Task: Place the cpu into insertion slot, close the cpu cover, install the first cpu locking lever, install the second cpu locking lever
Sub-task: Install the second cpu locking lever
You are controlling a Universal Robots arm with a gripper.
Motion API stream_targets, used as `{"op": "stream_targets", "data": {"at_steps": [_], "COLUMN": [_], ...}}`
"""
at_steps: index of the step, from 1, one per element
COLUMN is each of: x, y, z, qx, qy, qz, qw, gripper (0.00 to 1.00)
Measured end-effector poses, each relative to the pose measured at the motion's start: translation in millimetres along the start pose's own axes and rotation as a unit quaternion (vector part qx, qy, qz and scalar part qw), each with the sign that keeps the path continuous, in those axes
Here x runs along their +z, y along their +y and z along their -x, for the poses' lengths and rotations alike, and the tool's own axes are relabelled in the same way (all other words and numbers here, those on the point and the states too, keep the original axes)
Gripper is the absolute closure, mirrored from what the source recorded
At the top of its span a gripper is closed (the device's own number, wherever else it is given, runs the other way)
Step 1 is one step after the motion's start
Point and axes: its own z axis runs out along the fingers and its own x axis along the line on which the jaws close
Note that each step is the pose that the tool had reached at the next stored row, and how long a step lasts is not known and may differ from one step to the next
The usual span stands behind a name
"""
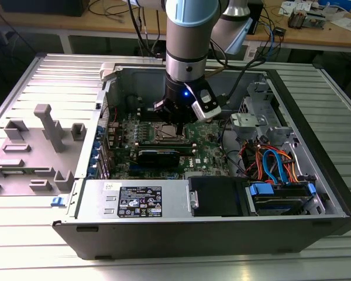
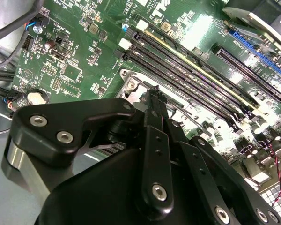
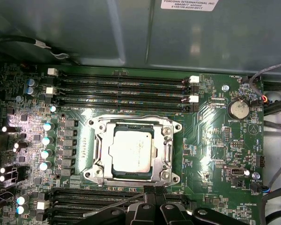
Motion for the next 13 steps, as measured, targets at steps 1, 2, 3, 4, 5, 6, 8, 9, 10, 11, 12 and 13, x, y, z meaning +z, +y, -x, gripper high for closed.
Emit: {"op": "stream_targets", "data": {"at_steps": [1, 2, 3, 4, 5, 6, 8, 9, 10, 11, 12, 13], "x": [0.0, 0.0, -0.1, 0.0, -0.1, -0.3, -0.5, -0.6, -0.5, -0.3, -0.2, 0.0], "y": [0.0, -0.1, -0.2, -0.8, -2.2, -5.9, -12.3, -14.1, -15.0, -16.2, -17.0, -17.4], "z": [0.0, 0.0, -0.2, -0.8, -1.8, -3.8, -7.4, -9.3, -10.9, -13.3, -15.0, -16.1], "qx": [0.0, 0.0, 0.0, 0.0, 0.0, 0.0, 0.001, 0.001, 0.001, 0.001, 0.001, 0.0], "qy": [0.0, 0.0, -0.0001, -0.0005, -0.0009, -0.0015, -0.0015, -0.0015, -0.0015, -0.0014, -0.0014, -0.0014], "qz": [0.0, 0.0001, 0.0014, 0.0075, 0.0166, 0.027, 0.0287, 0.0289, 0.029, 0.0291, 0.0293, 0.0294], "qw": [1.0, 1.0, 1.0, 0.99997, 0.99986, 0.99963, 0.99959, 0.99958, 0.99958, 0.99957, 0.99957, 0.99957], "gripper": [0.89, 0.89, 0.89, 0.89, 0.89, 0.89, 0.89, 0.89, 0.89, 0.89, 0.89, 0.89]}}
